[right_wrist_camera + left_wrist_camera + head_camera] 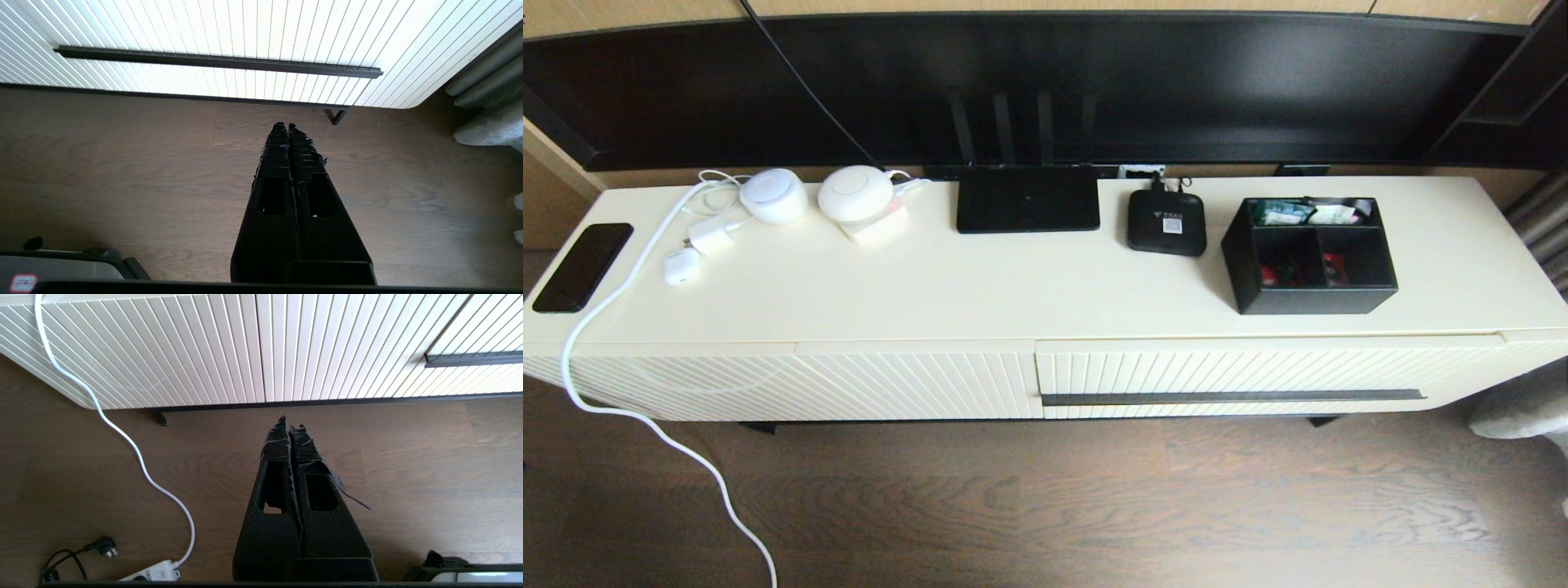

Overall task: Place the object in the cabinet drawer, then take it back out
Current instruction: Open the drawer

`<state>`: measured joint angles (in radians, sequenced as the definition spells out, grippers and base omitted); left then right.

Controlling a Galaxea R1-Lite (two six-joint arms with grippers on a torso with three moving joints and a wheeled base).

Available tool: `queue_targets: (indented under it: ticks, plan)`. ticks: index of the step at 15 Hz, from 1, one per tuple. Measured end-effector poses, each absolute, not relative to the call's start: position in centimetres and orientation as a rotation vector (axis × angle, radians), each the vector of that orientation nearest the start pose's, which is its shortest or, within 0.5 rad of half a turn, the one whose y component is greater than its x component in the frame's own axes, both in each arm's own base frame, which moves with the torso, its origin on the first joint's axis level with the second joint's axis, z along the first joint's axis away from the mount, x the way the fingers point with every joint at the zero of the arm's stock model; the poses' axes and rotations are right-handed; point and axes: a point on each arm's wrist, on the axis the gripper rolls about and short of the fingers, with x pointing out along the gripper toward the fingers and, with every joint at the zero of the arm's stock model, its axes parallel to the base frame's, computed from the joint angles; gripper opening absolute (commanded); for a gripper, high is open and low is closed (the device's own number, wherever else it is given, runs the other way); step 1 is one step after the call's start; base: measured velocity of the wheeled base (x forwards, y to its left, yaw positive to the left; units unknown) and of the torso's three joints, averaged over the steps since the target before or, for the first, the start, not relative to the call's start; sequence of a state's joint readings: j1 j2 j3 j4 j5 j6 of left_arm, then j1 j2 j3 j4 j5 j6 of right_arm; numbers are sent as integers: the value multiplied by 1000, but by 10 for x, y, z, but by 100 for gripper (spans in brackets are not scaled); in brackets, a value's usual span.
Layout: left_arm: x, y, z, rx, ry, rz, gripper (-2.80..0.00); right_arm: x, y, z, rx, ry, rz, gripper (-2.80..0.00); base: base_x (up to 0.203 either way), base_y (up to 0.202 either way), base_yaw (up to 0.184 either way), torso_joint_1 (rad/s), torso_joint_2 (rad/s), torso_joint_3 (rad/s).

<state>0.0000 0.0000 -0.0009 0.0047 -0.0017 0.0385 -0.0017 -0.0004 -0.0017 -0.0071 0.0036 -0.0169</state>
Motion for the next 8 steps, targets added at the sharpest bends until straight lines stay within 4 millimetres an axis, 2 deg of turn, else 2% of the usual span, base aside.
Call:
queue_targets:
  ticks: [8]
  plan:
    - [-23, 0, 75, 38, 4, -2, -280, -23, 0, 77, -60, -13, 2, -280, 0, 0, 0, 0, 0, 0]
